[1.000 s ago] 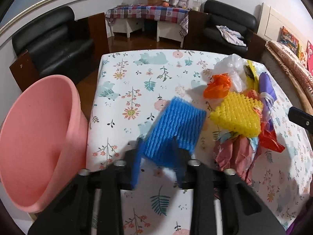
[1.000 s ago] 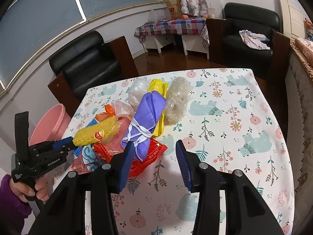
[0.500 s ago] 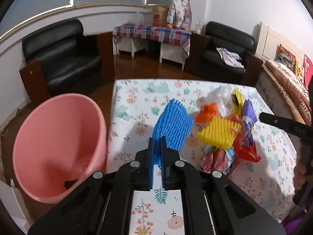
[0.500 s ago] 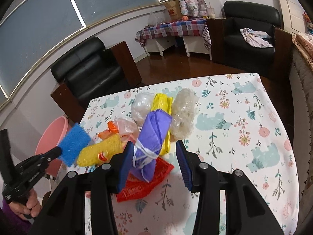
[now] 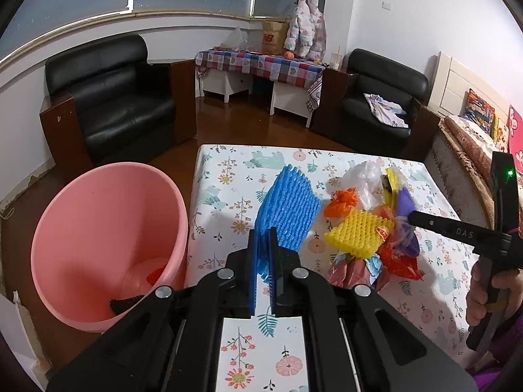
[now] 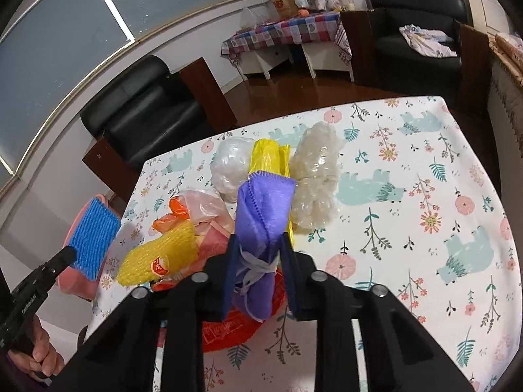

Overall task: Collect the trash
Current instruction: 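Grasp the blue sponge with the left gripper while the right grasps the purple cloth, then carry sponge and cloth over the pink bucket and release both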

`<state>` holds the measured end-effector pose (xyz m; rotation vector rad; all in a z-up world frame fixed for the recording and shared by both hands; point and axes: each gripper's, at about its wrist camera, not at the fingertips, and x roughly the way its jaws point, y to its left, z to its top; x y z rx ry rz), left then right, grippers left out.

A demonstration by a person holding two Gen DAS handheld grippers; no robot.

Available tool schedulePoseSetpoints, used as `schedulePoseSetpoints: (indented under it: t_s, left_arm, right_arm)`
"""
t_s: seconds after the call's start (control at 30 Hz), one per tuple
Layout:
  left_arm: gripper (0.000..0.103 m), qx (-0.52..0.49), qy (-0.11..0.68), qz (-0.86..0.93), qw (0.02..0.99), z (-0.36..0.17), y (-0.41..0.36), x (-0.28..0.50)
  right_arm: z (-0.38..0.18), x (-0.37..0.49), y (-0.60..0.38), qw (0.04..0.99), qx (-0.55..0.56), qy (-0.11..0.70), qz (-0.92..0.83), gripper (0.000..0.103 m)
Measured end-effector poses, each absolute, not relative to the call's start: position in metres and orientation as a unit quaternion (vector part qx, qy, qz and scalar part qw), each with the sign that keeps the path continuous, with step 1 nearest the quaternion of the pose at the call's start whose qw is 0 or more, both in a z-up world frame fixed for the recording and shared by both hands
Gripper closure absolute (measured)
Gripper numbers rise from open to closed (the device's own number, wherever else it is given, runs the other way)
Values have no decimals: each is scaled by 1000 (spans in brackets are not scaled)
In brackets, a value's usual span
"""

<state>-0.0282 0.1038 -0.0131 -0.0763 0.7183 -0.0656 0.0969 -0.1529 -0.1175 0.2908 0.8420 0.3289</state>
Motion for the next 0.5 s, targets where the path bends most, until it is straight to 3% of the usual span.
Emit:
schedulePoseSetpoints:
  t_s: [0.5]
  left_arm:
    - [98,-60,312,-7,948,12,123,-43]
  right_arm:
    - [-55,63,-147,922,114,321,183,92]
